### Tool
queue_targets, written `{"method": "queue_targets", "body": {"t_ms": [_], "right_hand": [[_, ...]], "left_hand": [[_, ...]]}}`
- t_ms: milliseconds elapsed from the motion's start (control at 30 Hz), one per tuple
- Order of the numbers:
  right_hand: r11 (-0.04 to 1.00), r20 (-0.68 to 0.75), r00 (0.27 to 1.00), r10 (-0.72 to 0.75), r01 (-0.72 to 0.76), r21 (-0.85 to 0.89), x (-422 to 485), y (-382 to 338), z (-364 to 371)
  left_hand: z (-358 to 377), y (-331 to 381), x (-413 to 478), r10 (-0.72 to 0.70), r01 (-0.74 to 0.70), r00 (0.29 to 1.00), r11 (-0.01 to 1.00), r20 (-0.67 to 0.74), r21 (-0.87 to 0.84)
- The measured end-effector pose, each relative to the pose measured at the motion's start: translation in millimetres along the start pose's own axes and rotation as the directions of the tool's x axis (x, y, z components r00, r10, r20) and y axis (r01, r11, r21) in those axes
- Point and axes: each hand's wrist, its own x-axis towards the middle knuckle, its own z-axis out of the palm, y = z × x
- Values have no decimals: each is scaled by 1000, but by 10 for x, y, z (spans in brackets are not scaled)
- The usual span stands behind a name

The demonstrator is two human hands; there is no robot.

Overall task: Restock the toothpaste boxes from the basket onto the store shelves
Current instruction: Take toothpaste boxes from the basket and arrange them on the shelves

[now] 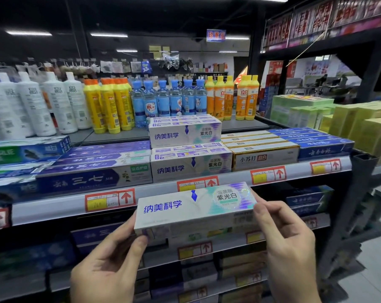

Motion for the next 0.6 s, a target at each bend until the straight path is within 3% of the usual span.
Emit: {"method": "queue_targets", "body": {"t_ms": [400, 600], "right_hand": [[999, -28, 999, -45, 45, 3, 103, -128, 89], [999, 6, 999, -43, 43, -25, 253, -145, 149]], "left_hand": [[28, 118, 231, -17, 9, 996, 996, -85, -87], [125, 228, 360, -112, 77, 988, 957, -108, -281]]}}
